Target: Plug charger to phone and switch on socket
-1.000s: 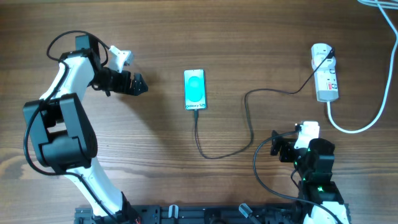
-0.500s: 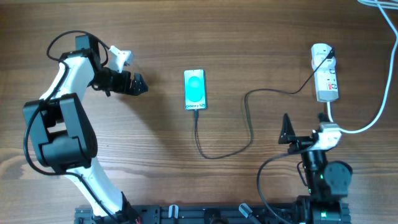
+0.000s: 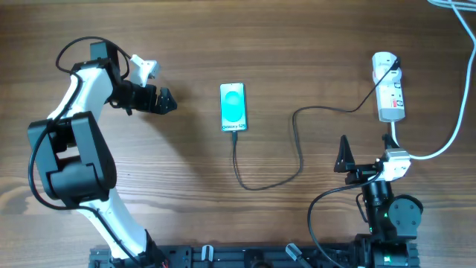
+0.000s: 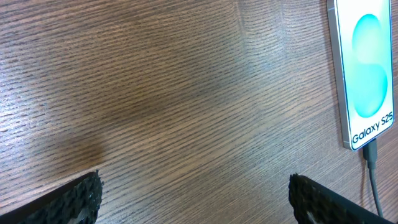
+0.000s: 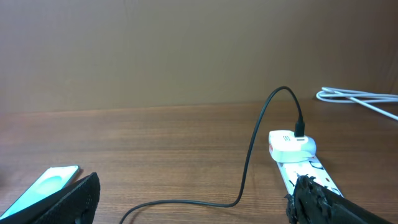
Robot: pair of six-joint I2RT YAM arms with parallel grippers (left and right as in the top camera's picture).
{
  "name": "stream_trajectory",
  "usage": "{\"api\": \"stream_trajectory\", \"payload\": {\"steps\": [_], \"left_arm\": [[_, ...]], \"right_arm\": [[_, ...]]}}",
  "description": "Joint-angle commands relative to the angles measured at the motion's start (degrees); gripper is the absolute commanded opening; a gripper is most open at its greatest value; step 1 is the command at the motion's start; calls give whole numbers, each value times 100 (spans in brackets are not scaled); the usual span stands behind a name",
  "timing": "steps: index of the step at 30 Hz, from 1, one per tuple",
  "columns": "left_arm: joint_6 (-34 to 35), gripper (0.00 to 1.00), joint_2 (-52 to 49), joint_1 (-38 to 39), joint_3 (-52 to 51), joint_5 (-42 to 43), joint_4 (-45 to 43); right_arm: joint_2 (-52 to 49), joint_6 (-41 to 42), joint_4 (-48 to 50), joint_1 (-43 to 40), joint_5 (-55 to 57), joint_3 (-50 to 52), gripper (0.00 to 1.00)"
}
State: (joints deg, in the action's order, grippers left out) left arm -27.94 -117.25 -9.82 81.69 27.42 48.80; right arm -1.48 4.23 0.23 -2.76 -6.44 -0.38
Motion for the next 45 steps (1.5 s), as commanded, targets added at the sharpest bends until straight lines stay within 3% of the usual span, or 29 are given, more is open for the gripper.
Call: {"api": "stream_trajectory", "payload": {"steps": [1,45], "left_arm": [[-9,100,15,-20,-4,11,0],[-9,100,15,-20,-4,11,0]], "right_arm": [[68,31,22,28,-92,9,100],[129,28,37,-144,-90,9,100]]}}
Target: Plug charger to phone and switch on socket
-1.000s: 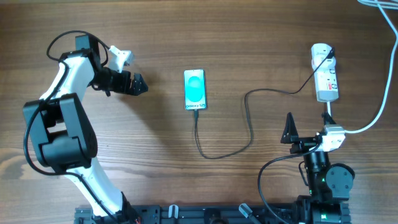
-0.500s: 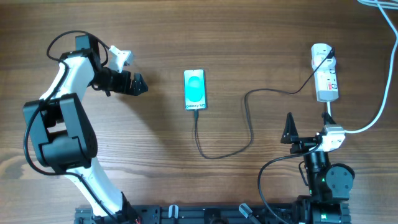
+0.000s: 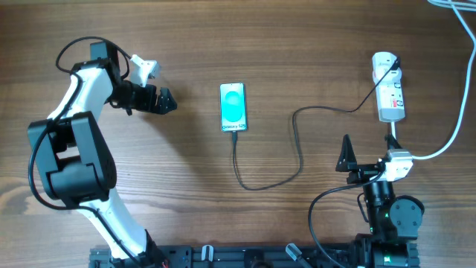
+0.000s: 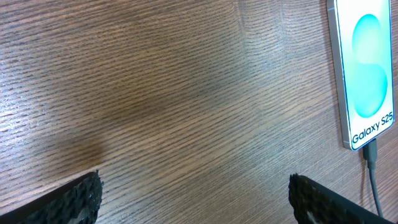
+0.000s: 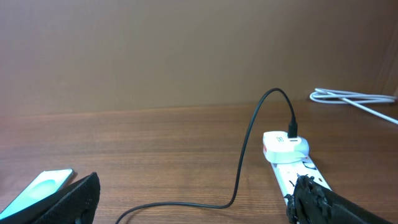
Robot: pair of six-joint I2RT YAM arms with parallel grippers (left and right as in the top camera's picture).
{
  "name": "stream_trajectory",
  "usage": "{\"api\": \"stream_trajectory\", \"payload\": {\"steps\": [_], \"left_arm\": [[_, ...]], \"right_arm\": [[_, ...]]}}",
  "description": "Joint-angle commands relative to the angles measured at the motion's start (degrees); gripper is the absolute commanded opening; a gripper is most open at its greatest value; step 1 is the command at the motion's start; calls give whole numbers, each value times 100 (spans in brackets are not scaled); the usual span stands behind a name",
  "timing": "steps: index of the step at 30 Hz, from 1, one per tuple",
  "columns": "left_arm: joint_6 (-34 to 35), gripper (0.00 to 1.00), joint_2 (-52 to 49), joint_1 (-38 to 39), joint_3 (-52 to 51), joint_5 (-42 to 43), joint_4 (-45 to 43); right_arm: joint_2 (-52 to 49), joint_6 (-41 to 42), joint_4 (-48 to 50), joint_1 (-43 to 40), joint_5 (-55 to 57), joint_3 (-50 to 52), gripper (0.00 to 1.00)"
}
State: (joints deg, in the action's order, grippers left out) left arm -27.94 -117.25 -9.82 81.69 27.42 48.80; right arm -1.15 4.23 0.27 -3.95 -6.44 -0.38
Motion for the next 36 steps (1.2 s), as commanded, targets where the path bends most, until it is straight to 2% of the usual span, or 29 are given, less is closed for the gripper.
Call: {"api": "stream_trajectory", "payload": {"steps": [1,17,28,33,36], "left_arm": [[-9,100,15,-20,-4,11,0],[-9,100,177,57,-4,11,0],[-9,100,2006,151,-4,11,2],[-9,100,2505,153,-4,9,2],[-9,100,2702,140,-4,-662,9]], "right_arm": [[96,31,33,-26,-90,9,100],[94,28,24,-24,-92,9,100],[94,28,24,-24,-92,9,100],[94,28,24,-24,-92,9,99],[94,28,24,-24,-92,9,100]]}}
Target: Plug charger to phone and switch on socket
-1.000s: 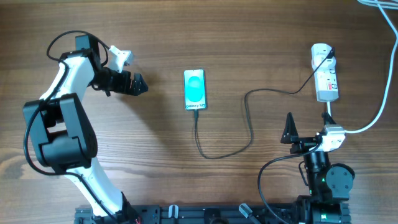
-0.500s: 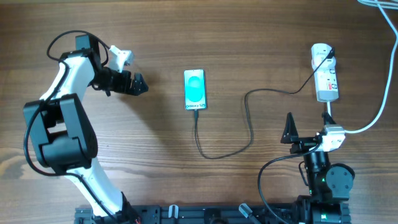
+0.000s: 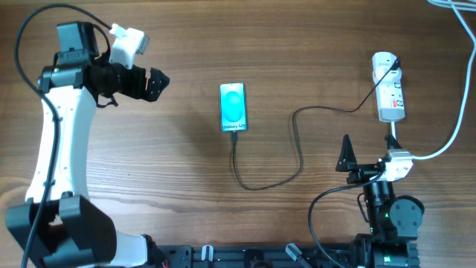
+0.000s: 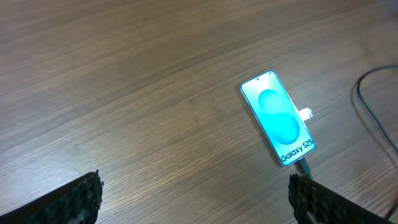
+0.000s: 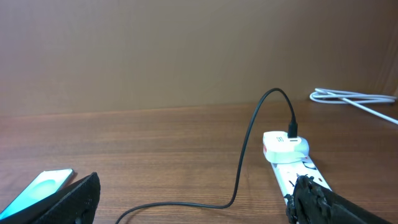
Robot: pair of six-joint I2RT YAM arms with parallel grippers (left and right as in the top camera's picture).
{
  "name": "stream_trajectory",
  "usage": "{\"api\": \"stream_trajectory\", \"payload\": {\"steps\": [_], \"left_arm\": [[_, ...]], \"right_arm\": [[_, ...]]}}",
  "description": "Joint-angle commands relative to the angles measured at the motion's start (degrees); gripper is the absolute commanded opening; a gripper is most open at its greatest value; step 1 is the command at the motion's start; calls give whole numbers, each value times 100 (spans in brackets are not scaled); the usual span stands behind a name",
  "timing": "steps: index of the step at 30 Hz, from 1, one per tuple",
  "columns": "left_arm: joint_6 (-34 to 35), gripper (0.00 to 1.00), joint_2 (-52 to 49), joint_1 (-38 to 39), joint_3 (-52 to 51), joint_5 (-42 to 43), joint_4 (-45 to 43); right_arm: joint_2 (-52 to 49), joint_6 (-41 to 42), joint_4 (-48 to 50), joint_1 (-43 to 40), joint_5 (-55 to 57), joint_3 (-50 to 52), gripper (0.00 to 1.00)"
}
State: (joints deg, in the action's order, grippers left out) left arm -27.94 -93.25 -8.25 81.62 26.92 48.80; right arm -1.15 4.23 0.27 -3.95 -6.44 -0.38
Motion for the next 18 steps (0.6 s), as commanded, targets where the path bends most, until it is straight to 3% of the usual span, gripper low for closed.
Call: {"api": "stream_trajectory", "payload": {"steps": [1,12,18], "left_arm": [[-9,100,433,-15,2,-929,7],[-9,100,1659,-17,2,-1419,264],[15,100,1786,-15,-4,-1165,1182]], "right_arm": [[94,28,24,-24,-92,9,100],[94,28,24,-24,-92,9,100],[94,28,24,-24,-92,9,100]]}}
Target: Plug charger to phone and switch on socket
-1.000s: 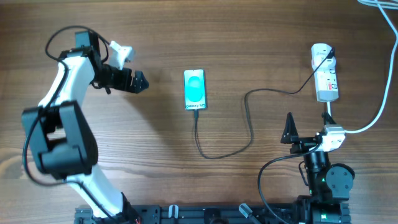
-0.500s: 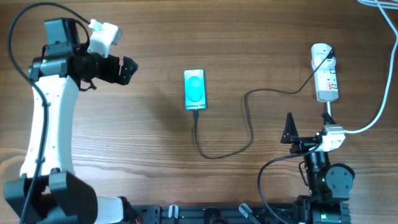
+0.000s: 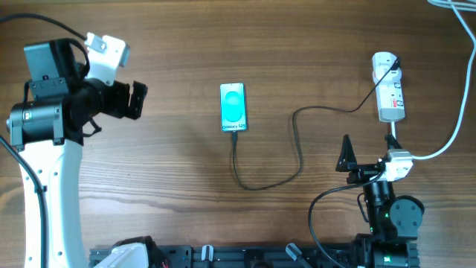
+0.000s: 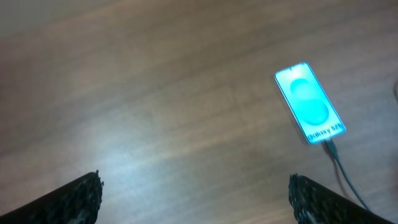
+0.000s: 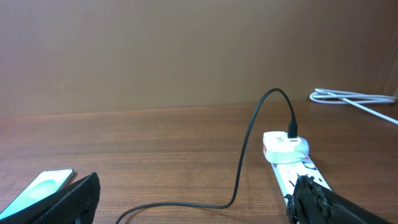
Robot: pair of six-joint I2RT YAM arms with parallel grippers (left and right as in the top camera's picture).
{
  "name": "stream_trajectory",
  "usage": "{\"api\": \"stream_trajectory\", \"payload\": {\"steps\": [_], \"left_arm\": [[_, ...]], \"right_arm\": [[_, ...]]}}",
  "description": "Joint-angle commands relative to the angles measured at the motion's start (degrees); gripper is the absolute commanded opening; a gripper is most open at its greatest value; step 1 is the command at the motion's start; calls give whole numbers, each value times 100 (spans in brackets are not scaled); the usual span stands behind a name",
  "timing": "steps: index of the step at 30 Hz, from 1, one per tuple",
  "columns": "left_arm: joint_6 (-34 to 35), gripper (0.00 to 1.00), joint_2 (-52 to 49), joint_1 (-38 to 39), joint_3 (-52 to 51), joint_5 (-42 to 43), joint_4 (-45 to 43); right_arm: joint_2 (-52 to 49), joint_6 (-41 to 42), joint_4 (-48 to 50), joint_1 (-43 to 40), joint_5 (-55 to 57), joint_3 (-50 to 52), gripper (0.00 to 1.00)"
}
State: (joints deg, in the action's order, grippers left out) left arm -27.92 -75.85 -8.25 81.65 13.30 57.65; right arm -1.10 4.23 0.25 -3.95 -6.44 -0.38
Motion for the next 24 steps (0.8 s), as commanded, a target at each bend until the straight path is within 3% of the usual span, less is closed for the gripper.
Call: {"api": "stream_trajectory", "payload": {"steps": [1,7,13,18,22,24], "left_arm": [[11,100,37,-15,-42,415,302],[13,100,37,2,-1237,1670,-1115],[28,100,44,417,-2743,1862,-2850],[981,100,44,748,-3526,1683,-4439],[1845,100,61,800,-3917,1335,-5042],[1882,100,68,800,-4074,1285,-5115]], "right_arm": [[90,28,26,-24,-90,9,100],[90,28,26,-24,-92,9,100],[90,31,26,-24,-92,9,100],[90,31,26,-24,-92,9,100],[90,31,26,-24,-92,9,100],[90,31,26,-24,-92,9,100]]}}
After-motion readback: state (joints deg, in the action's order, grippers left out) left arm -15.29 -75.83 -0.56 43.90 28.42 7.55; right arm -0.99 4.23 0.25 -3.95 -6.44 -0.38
